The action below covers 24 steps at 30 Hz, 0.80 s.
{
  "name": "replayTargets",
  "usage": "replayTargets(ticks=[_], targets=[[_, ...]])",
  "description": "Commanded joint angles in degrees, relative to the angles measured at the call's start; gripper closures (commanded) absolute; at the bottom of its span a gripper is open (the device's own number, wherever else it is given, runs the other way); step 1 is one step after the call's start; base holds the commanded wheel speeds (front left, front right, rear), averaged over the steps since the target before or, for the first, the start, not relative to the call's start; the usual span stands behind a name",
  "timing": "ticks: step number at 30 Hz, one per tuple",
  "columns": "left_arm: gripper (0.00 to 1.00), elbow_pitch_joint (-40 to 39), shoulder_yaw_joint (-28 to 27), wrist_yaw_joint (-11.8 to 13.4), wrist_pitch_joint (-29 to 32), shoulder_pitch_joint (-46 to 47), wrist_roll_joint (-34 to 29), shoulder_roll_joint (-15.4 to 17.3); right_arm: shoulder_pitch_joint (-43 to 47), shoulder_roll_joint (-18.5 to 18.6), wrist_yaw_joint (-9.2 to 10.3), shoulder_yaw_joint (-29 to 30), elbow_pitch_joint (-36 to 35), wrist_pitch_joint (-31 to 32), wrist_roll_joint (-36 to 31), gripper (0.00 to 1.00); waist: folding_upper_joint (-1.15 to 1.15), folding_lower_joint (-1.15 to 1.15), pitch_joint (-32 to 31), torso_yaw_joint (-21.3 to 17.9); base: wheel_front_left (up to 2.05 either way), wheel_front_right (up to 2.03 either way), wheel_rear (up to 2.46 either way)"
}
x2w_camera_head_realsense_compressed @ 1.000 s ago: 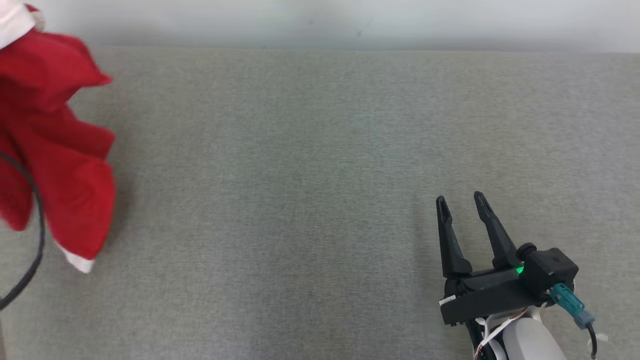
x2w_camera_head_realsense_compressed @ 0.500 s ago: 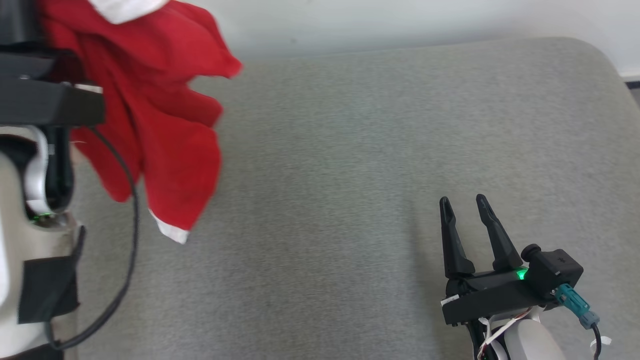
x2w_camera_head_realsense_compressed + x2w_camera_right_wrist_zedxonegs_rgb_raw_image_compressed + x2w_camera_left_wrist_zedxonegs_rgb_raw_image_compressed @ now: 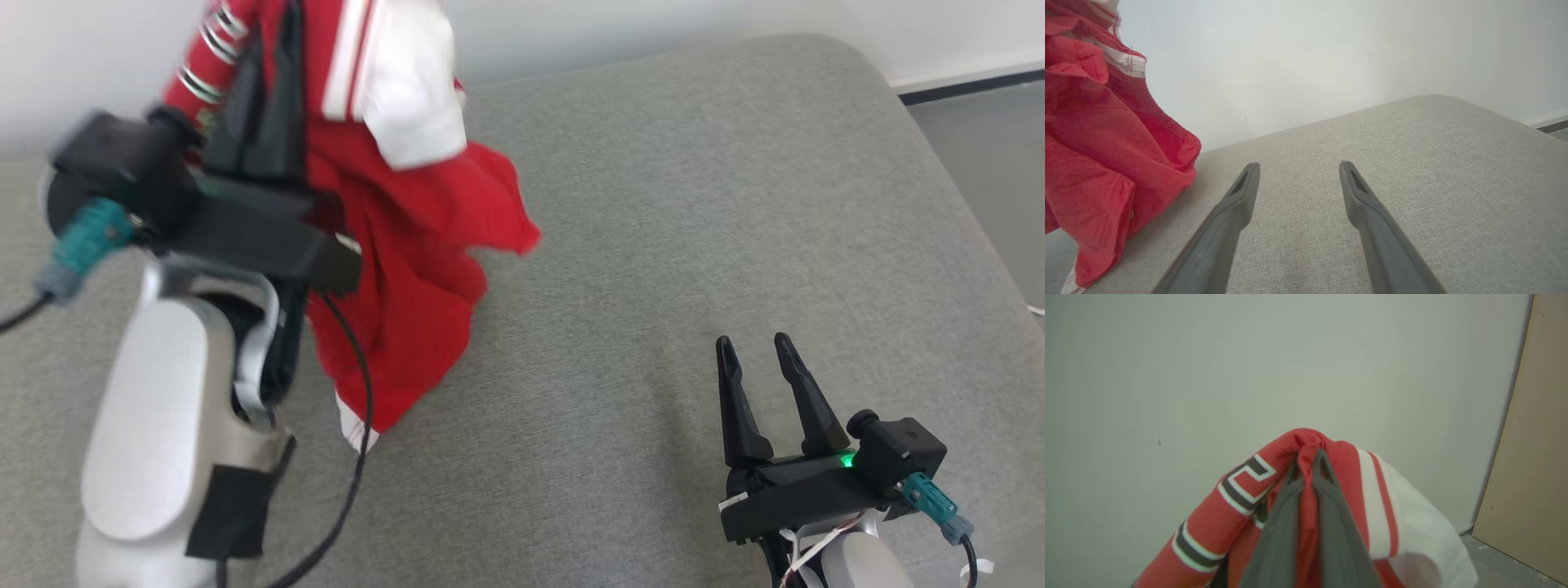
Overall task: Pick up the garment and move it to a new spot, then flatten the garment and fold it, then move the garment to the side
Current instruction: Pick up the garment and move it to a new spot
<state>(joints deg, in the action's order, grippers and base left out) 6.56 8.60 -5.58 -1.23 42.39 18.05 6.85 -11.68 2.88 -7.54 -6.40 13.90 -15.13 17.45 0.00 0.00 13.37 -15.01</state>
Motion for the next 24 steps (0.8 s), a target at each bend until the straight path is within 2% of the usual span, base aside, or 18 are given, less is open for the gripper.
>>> replayTargets(ticks=[1, 11, 18, 19, 20, 24], targets=[[1.0, 0.99, 0.18, -0.15, -0.76, -1.72, 0.46, -0.29, 0.11, 0.0, 0.1, -0.21, 0.02, -0.01, 0.1, 0.0, 0.0, 0.0, 0.29, -0.87, 0.0, 0.0, 0.0], [1.0, 14.46, 3.71, -0.83, -4.32, -11.25, 1.35, -1.25, -0.44, 0.0, 0.1, -1.05, 1.03, -0.01, -0.78, 0.0, 0.0, 0.0, 0.62, -1.19, 0.0, 0.0, 0.0], [1.0, 22.52, 6.34, -1.09, -7.33, -13.04, 1.27, -1.83, -0.94, 0.01, 0.1, -1.03, 1.61, -0.01, -1.7, 0.0, 0.0, 0.0, -0.02, 0.15, 0.0, 0.0, 0.0], [0.78, 23.14, 6.7, -1.08, -7.86, -12.67, 0.83, -1.88, -0.9, 0.01, 0.1, -0.98, 1.63, -0.01, -1.88, 0.0, 0.0, 0.0, -0.14, 0.4, 0.0, 0.0, 0.0], [0.0, 23.45, 6.83, -1.06, -8.4, -12.17, 0.67, -1.95, -0.8, 0.01, 0.1, -0.87, 1.68, -0.01, -2.03, 0.0, 0.0, 0.0, -0.31, 0.72, 0.0, 0.0, 0.0], [0.0, 23.2, 7.41, -0.68, -10.01, -10.84, 0.39, -2.27, -0.1, 0.01, 0.1, -0.39, 1.76, -0.01, -2.22, 0.0, 0.0, 0.0, -1.15, 2.04, 0.0, 0.0, 0.0]])
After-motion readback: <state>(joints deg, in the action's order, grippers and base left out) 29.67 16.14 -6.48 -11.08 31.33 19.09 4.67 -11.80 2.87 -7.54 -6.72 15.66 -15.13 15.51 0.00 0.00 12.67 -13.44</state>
